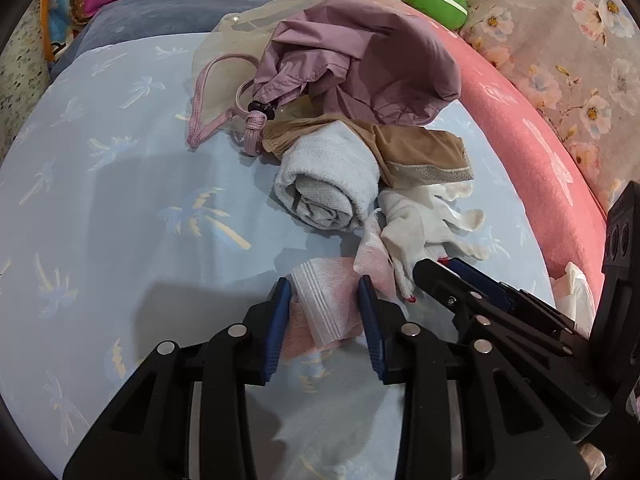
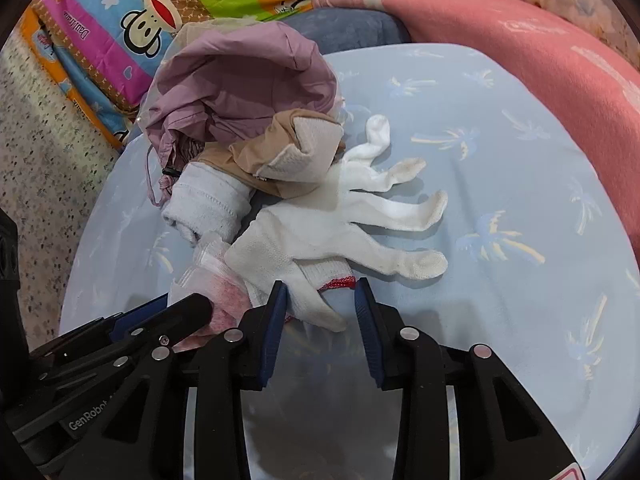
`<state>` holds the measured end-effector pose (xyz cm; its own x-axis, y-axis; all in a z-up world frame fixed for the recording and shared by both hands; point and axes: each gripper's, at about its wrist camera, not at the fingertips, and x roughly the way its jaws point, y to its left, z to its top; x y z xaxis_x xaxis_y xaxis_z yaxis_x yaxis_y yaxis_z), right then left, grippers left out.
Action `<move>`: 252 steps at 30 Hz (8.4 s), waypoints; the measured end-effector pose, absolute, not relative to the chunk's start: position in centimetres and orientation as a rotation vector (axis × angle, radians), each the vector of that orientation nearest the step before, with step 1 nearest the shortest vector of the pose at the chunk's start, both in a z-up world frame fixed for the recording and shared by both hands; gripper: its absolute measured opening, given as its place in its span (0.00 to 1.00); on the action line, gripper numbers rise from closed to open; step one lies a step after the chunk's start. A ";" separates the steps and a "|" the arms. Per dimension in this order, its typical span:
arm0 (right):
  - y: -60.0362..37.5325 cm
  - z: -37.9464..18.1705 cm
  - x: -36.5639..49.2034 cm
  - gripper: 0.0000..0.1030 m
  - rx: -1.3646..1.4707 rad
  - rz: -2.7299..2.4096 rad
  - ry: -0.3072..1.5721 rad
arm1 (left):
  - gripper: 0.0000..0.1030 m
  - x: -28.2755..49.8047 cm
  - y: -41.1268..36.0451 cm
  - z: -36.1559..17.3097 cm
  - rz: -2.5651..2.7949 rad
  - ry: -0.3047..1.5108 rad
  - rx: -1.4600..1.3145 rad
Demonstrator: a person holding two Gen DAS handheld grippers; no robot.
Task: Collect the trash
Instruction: 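Grasp the pink cloth with the left tool while the right tool grasps a white glove, then carry the pink cloth and white glove over the white bin, then open both tools to drop the cloth and glove into the bin, then move both open tools back over the item pile, then grasp the rolled white sock with the left tool while the right tool grasps the beige stocking, then lift and carry the sock and stocking over the white bin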
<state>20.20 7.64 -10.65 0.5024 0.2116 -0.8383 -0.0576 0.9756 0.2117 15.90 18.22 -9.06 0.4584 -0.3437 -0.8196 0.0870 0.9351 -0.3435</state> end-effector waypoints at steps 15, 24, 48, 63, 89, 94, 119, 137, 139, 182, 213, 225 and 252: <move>6.5 -8.3 17.9 0.04 0.198 0.157 0.994 | 0.11 15.4 16.9 -7.2 -0.305 1.049 -0.277; 3.1 -3.4 14.9 0.04 0.243 0.116 0.891 | 0.10 14.1 14.6 -3.7 -0.342 0.972 -0.226; -11.2 6.1 3.6 0.04 0.344 -0.096 0.635 | 0.10 9.0 0.7 3.2 -0.577 0.815 -0.041; -21.3 4.8 -2.1 0.04 0.444 -0.261 0.598 | 0.10 5.9 -9.7 3.3 -0.750 0.819 0.081; -30.0 0.7 -4.2 0.04 0.567 -0.406 0.582 | 0.10 4.7 -18.8 0.3 -0.838 0.874 0.193; -30.1 0.7 -4.2 0.04 0.570 -0.407 0.580 | 0.10 5.1 -19.0 0.3 -0.841 0.880 0.189; -29.5 0.8 -3.2 0.10 0.560 -0.400 0.591 | 0.50 7.1 -17.4 0.3 -0.781 0.926 0.113; -24.8 0.3 -1.0 0.19 0.509 -0.306 0.657 | 0.50 8.8 -11.3 0.8 -0.661 0.900 0.014; -24.1 0.3 -0.6 0.20 0.501 -0.289 0.665 | 0.50 9.0 -10.4 0.8 -0.647 0.897 0.007; 2.6 -4.9 18.2 0.40 0.285 0.163 0.924 | 0.70 18.2 17.1 -5.8 -0.099 0.974 -0.231; 4.2 -5.1 20.3 0.07 0.292 0.199 0.910 | 0.23 18.9 16.1 -4.5 -0.254 0.968 -0.297; -0.1 1.3 15.1 0.07 0.317 0.131 0.766 | 0.23 15.7 13.0 -0.5 -0.316 0.892 -0.251; -18.5 4.3 1.7 0.07 0.476 -0.174 0.608 | 0.24 8.8 -3.9 2.0 -0.603 0.858 -0.050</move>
